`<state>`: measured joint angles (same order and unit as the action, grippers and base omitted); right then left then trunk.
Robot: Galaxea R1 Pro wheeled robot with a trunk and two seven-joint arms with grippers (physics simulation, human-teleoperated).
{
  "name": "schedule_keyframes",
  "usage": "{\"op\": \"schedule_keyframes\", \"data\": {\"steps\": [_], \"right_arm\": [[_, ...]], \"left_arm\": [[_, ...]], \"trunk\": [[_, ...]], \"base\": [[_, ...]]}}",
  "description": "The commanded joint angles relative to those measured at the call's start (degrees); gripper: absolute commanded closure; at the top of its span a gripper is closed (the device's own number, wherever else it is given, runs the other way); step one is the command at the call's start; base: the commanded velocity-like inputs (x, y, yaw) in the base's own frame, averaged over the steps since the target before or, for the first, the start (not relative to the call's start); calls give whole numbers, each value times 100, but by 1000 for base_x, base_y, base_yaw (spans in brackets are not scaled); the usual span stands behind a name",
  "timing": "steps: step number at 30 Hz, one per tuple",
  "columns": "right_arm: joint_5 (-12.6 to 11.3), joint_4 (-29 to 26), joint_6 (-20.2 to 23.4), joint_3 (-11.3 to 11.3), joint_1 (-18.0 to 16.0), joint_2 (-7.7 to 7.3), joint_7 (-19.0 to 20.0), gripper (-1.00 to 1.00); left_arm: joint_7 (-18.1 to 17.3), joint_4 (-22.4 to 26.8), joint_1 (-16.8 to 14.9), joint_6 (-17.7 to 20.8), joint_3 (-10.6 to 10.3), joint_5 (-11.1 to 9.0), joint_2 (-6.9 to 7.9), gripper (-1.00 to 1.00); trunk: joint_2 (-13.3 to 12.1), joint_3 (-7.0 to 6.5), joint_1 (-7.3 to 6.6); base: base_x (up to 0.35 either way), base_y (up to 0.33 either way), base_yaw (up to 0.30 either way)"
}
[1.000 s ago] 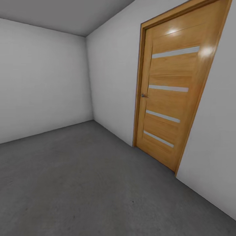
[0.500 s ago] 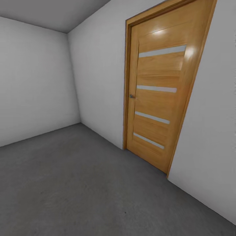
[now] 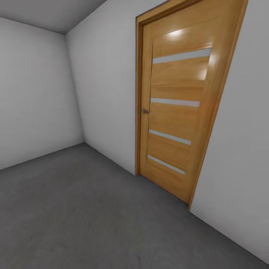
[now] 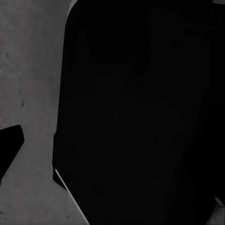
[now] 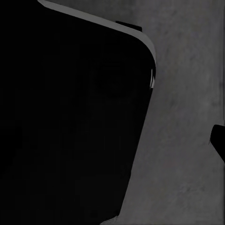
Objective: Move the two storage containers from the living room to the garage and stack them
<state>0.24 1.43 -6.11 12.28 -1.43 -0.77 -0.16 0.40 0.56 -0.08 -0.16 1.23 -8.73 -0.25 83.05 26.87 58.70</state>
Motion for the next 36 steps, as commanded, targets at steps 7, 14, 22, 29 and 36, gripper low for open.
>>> {"op": "schedule_keyframes", "data": {"steps": [7, 14, 22, 29, 36], "right_arm": [[2, 15, -27, 28, -7, 3, -2, -100], [2, 15, -34, 28, -7, -2, -2, -100], [2, 16, -53, 28, -7, -2, -2, -100], [2, 15, -57, 28, -7, -2, -2, -100], [2, 17, -51, 22, -7, 17, -2, -100]], "left_arm": [[3, 1, -1, -2, 9, -41, -1, -100], [4, -2, -1, -2, 9, -41, -1, -100], [4, -2, -1, -2, 9, -41, -1, -100], [3, 0, -1, -2, 9, -41, -1, -100], [3, 1, -1, -2, 9, -41, -1, -100]], "trunk": [[3, 5, 3], [3, 5, 3], [3, 5, 3], [3, 5, 3], [3, 5, 3]], "base": [[323, 0, -1], [323, 0, 0], [324, 0, 0], [324, 19, 0], [324, 113, -68]]}}
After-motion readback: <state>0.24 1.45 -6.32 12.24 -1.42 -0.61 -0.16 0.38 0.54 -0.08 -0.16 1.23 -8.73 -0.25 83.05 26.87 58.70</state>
